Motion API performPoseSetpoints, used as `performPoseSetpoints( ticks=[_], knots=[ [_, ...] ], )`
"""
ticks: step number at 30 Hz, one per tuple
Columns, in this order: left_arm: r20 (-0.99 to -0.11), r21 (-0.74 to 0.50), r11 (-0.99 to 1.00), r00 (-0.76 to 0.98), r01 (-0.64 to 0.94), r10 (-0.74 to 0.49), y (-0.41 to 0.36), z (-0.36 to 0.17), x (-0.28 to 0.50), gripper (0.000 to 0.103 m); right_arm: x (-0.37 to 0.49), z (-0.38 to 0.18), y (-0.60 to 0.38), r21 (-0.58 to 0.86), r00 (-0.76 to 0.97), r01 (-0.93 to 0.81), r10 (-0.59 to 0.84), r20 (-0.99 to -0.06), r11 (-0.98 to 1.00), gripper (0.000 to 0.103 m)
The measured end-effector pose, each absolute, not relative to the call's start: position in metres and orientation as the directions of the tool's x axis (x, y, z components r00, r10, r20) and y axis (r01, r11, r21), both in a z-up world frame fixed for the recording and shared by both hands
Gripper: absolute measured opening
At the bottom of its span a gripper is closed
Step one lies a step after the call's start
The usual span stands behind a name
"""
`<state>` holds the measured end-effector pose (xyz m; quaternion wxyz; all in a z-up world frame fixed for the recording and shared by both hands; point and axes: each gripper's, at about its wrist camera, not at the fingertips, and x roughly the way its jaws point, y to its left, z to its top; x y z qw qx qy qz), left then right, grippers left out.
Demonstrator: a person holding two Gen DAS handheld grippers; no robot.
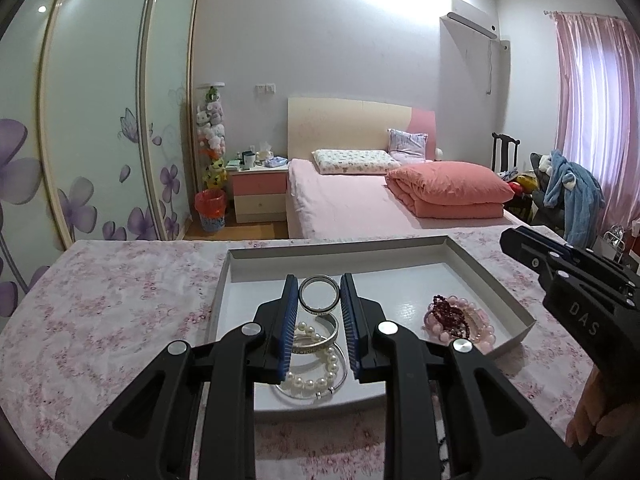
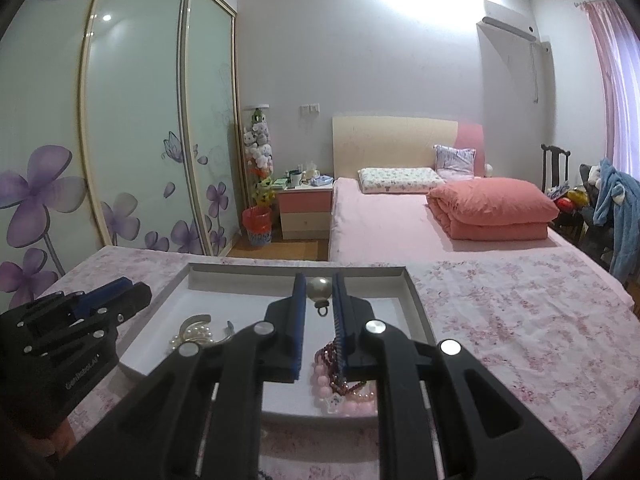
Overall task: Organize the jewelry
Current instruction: 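Release the ring into the tray while the right tool releases the pearl earring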
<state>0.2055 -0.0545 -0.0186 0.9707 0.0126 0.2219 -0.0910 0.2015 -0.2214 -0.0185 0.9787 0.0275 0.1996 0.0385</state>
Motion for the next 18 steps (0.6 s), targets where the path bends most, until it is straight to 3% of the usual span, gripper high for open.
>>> performPoseSetpoints(
  ticks=[18],
  knots=[
    [-0.498,-0.031,0.978,0.845,0.208,-0.196,-0.057,-0.038,0.236,0.023,0.245,-0.045,-0.220,0.101,0.866,-0.078,0.118,-0.486,0.992,0.014]
  ],
)
